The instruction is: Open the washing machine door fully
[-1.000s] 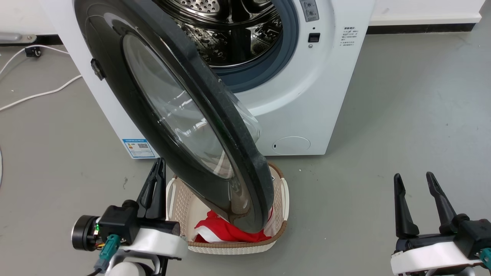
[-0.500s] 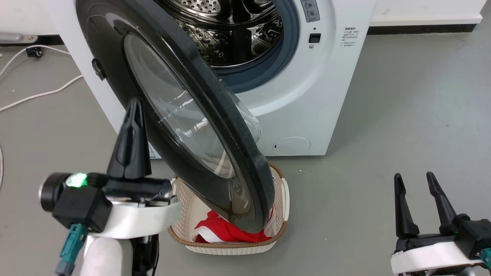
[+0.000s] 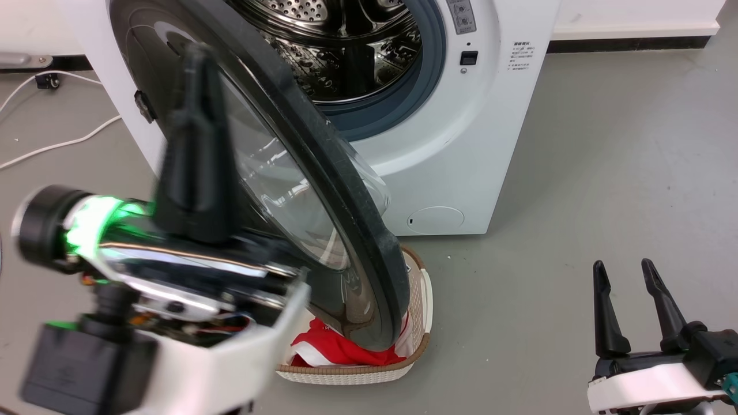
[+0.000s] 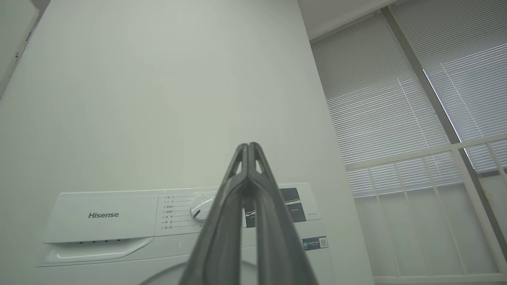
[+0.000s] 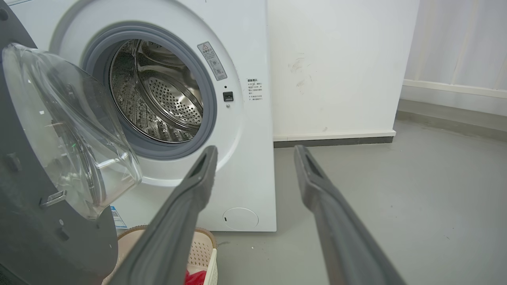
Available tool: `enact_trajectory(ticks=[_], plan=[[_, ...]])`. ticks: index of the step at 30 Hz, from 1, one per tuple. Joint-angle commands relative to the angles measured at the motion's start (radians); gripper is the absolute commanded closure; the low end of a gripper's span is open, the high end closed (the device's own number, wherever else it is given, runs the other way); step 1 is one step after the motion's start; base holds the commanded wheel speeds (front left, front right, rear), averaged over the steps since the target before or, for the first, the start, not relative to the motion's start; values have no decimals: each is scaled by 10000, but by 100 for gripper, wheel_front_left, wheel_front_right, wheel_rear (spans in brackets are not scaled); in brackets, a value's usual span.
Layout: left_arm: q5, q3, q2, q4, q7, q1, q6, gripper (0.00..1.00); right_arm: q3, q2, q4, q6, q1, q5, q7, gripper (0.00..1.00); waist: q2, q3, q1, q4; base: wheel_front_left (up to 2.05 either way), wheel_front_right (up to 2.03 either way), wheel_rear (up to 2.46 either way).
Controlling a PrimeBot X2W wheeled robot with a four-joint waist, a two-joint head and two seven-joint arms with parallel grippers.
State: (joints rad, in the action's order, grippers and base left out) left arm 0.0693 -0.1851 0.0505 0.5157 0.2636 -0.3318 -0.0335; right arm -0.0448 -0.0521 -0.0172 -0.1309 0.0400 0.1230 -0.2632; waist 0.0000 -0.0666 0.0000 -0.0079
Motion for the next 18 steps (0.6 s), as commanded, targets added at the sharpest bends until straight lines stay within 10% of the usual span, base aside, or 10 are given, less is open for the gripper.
enact_trajectory(ticks=[1, 18], plan=[[14, -296, -5, 35, 16, -72, -107, 100, 14, 35, -23, 3, -49, 24, -18, 0, 0, 18, 0, -16, 0, 0, 0], [1070, -4285, 482, -2211, -1211, 1844, -876, 100, 67, 34, -63, 3, 169, 184, -19, 0, 0, 117, 0, -134, 0, 0, 0]])
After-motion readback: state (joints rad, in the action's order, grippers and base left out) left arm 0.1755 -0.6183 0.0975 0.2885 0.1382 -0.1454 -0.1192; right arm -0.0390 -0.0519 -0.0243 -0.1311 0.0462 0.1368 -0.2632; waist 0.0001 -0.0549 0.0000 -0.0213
